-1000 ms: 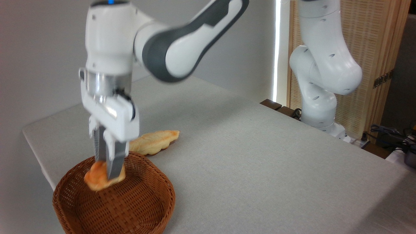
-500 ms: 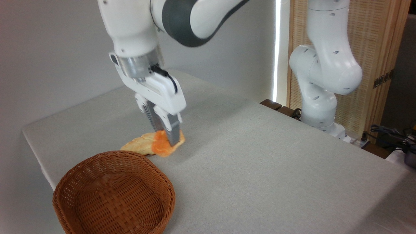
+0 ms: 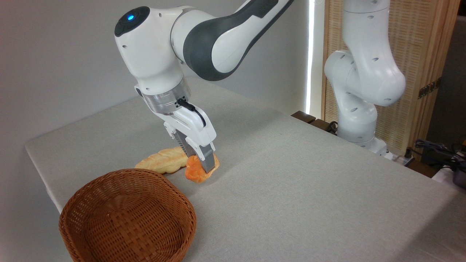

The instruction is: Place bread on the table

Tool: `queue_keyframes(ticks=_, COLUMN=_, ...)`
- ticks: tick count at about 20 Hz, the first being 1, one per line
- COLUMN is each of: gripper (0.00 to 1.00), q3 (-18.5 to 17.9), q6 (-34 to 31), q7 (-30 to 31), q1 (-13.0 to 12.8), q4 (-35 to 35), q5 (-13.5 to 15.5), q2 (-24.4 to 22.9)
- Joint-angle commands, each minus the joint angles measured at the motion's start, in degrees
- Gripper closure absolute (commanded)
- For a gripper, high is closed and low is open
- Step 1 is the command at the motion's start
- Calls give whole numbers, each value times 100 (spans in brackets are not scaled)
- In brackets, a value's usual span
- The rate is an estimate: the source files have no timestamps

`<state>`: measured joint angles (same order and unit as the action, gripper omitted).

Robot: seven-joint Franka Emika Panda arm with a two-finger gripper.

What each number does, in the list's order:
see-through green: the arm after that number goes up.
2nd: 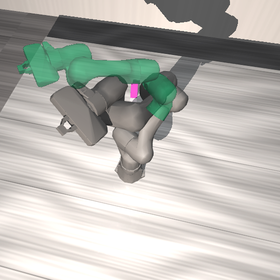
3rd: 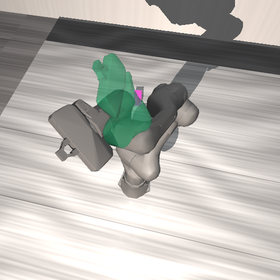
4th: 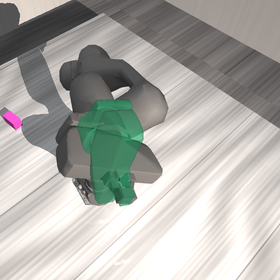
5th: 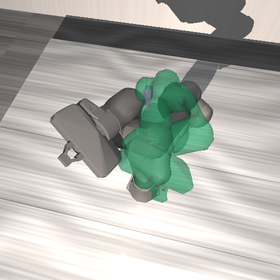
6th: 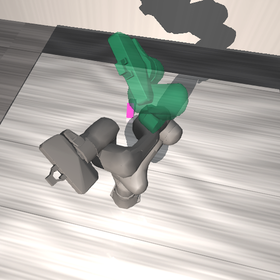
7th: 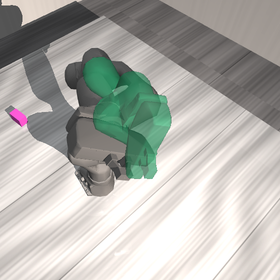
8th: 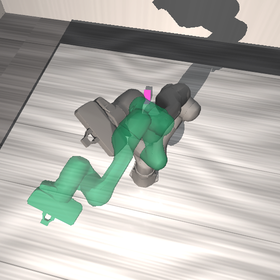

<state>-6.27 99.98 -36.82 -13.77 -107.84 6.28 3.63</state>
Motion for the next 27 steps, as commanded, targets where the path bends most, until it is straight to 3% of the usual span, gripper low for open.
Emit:
queue_keyframes(ticks=1, gripper=0, q3=11, q6=65, q7=0, q1=-38, q4=-27, q5=66, q2=15)
queue_keyframes(ticks=7, gripper=0, q3=91, q6=65, q7=0, q1=-21, q4=69, q5=66, q2=-46)
queue_keyframes(ticks=10, gripper=0, q3=64, q6=135, q7=0, q1=-21, q4=508, q5=-57, q2=-160)
queue_keyframes(ticks=13, gripper=0, q3=29, q6=758, q7=61, q1=14, q4=685, q5=-391, q2=-178)
queue_keyframes(ticks=27, gripper=0, q3=-305, q6=725, q7=26, q1=58, q4=703, q5=-242, q2=-187)
